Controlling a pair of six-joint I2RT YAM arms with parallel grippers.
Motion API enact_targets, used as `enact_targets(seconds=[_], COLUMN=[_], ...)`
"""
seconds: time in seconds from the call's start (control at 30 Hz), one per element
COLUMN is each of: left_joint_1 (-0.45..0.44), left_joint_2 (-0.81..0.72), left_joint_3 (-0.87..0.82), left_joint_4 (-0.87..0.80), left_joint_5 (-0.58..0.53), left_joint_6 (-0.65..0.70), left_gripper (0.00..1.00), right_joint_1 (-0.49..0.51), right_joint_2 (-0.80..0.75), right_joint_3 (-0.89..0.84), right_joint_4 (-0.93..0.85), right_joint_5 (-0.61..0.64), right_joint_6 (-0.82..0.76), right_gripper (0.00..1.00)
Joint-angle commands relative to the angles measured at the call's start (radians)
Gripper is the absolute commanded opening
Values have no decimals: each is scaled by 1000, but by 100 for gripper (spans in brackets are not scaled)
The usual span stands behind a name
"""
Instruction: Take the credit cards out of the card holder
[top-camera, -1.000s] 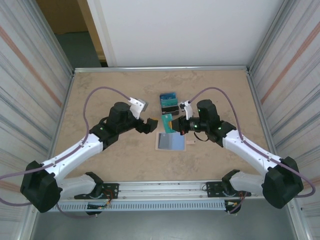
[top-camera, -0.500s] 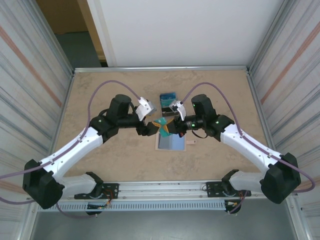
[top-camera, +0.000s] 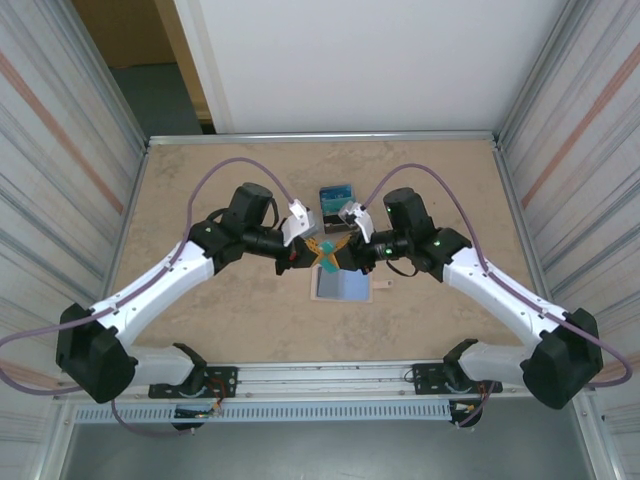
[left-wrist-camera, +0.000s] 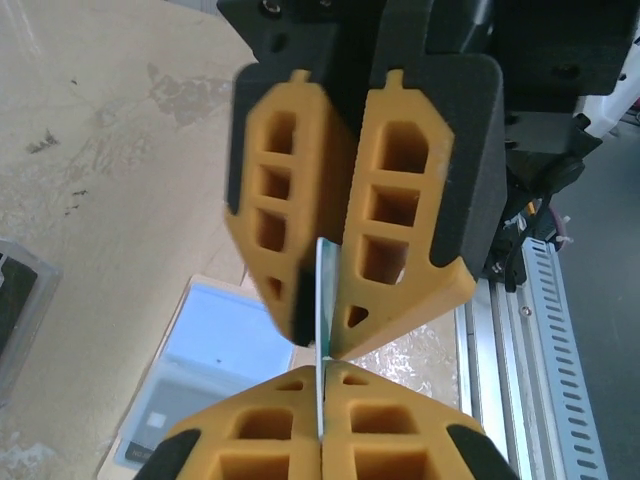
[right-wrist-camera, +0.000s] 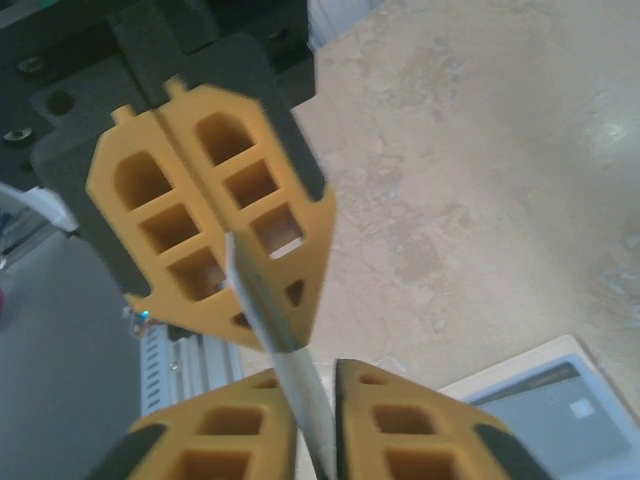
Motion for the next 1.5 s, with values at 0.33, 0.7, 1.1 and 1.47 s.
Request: enact_targets(seconds=[0.33,0.7,1.1,1.47], left_joint_1=[7,7,7,7], left_joint_2=[-244,-271,-263,-254], left_joint_3=[-272,-414,-434,-440], left_joint_4=[505,871,959,968], left_joint_5=[-302,-255,-151,-127], left_joint_6=[-370,-721,-786,-783], left_gripper=[0,0,0,0], right_joint_1=[-22,10,26,26], right_joint_2=[-289,-324,-169,-119], right_joint_3=[-235,-408,-319,-286], right_joint_4=[347,717,854,896], right_joint_5=[310,316,177,126], right_joint_6=[263,506,495,491], right_gripper=[51,69,59,15])
